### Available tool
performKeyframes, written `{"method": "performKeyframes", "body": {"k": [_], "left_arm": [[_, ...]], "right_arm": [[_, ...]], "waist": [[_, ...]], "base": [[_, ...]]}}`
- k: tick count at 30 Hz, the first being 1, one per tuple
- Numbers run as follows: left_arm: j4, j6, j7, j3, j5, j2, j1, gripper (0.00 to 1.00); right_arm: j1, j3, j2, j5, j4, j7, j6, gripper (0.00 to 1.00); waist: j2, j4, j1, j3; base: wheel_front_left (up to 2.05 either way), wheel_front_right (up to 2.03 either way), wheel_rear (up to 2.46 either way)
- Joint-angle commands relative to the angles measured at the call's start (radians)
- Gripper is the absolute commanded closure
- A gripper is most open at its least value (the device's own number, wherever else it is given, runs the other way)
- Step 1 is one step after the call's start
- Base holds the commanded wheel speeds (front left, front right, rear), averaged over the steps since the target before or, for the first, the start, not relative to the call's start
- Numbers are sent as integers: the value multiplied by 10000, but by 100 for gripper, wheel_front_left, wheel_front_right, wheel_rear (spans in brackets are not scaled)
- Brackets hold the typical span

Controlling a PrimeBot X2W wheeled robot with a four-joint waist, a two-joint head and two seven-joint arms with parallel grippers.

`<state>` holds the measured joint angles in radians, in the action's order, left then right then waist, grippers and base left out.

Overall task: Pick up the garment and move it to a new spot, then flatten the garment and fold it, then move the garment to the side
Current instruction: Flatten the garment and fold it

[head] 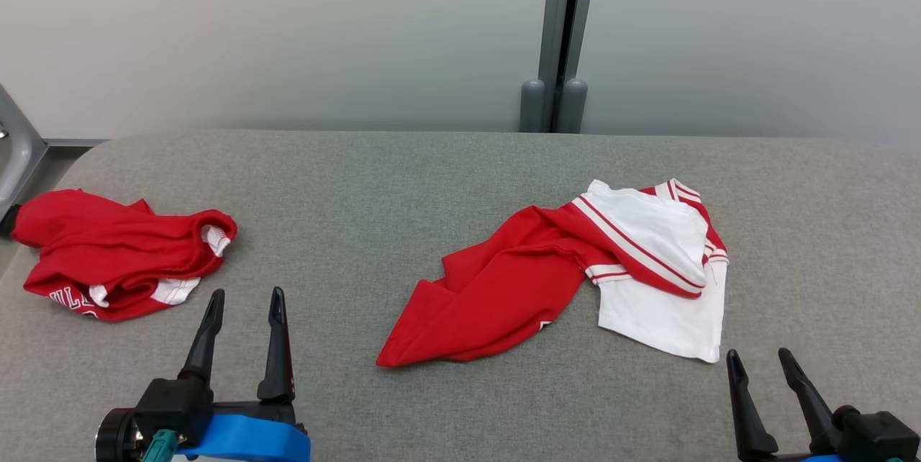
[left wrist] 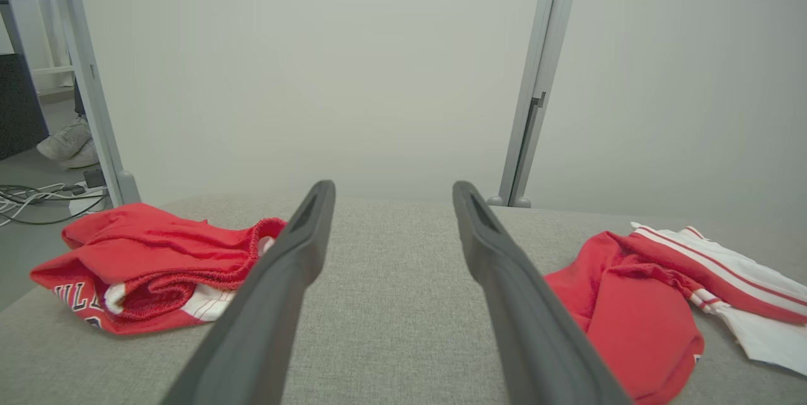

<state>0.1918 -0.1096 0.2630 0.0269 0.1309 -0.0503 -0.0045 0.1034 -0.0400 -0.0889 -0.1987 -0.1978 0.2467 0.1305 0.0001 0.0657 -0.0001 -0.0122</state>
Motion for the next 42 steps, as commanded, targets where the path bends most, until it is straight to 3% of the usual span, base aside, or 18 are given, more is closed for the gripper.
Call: {"method": "performKeyframes", "body": {"k": [1, 10, 17, 27, 36, 42], "left_arm": [[11, -50, 27, 1, -44, 0, 62, 0], [-20, -60, 26, 39, -36, 0, 83, 0], [-118, -3, 26, 56, 50, 0, -91, 0], [-155, 47, 26, 228, 152, 2, -511, 0], [-139, 91, 26, 317, 148, 2, -741, 0], [-122, 84, 26, 260, 105, 0, -785, 0]], "right_arm": [[-25, -41, 8, 63, 13, -12, 5, 0], [-637, -228, -240, 483, -148, -527, 5, 0], [-1987, -363, -592, 797, -914, -1364, 4, 0], [-3790, -1022, -917, 1050, -3998, -2057, 4, 0], [-4595, -1485, -497, 713, -6455, -1858, 5, 0], [-4747, -1025, 30, 316, -7371, -1594, 30, 0]], "waist": [[-1, 10, 1, 10], [-1, 248, 1, 25], [-1, 416, 1, -251], [-1, 855, 1, -947], [-1, 1115, 1, -1289], [-1, 1118, 1, -1325]], "base": [[0, 0, 0], [0, 0, 0], [0, 0, 0], [0, 0, 0], [0, 0, 0], [0, 0, 0]]}}
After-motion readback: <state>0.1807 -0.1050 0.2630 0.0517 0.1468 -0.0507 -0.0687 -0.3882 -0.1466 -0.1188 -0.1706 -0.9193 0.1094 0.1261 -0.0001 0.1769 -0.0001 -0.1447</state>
